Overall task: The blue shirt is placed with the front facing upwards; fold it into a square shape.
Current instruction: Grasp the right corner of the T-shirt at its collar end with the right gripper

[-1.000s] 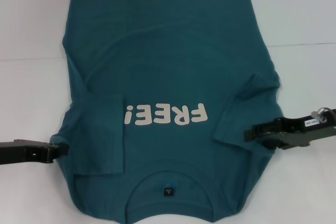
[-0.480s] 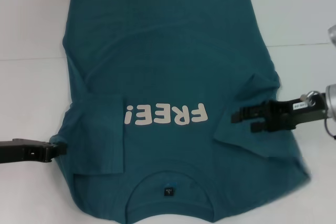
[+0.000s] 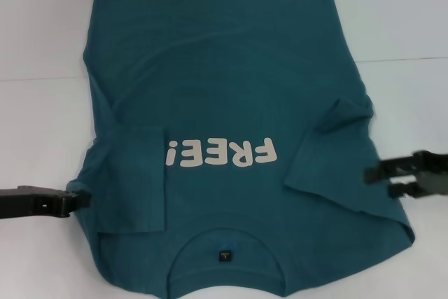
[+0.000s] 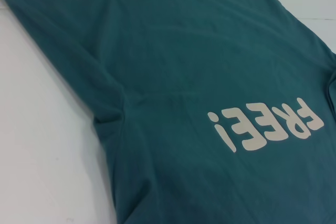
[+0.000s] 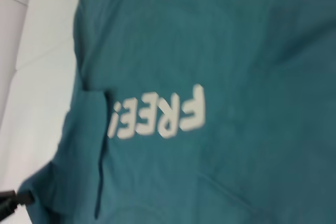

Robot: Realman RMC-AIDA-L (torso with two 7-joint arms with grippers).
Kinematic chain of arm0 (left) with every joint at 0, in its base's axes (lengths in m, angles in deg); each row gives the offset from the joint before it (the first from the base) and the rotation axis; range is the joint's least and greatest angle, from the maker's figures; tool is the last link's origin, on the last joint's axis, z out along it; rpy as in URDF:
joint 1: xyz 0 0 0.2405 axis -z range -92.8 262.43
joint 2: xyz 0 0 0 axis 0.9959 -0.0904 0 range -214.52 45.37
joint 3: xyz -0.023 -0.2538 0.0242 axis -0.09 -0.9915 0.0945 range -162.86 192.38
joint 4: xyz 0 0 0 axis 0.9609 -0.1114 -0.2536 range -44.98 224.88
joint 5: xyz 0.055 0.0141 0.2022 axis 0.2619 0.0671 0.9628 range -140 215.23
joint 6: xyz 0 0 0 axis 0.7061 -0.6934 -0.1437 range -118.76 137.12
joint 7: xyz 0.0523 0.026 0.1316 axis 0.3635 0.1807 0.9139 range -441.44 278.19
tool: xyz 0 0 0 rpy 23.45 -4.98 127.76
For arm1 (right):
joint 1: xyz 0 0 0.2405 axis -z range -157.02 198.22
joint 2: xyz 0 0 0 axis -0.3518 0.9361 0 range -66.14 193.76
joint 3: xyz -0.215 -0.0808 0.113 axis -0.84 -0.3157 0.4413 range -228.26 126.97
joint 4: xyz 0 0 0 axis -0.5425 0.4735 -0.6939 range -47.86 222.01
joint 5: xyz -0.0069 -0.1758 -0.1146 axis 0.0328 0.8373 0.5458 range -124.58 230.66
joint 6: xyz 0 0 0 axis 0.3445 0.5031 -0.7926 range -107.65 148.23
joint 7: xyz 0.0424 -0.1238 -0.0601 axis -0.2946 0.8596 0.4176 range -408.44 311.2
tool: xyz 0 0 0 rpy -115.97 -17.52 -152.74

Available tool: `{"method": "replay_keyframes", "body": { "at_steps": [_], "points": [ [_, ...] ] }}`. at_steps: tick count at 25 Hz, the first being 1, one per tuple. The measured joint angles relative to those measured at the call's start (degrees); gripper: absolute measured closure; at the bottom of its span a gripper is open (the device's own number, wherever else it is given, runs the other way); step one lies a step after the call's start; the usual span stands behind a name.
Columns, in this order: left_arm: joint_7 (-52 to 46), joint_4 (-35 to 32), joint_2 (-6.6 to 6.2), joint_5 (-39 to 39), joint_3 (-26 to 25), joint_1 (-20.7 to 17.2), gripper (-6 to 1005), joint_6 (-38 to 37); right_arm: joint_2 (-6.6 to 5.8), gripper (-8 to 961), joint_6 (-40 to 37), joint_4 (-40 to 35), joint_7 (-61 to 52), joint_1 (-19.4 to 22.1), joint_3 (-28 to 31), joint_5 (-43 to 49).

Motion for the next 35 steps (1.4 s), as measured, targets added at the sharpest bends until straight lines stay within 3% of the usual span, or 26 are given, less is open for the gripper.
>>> {"method": "replay_keyframes", "body": {
  "at_steps": [8,20,35],
  "points": [
    [0.0,-0.1,0.11,0.0,0.0,0.2,993,-0.2,-0.84,113,-1.8,-1.2,0.0,3.0,-0.6,3.4],
    [0.0,-0.1,0.00,0.0,0.0,0.3,992,-0.3,-0.12,112,0.7,-1.2,-0.2,3.0,-0.8,9.2],
    [0.0,-0.8,0.01,0.0,0.0,1.1,992,-0.3,0.87,112,4.9,-0.7,-0.2,1.6,-1.6,9.5]
  ]
}}
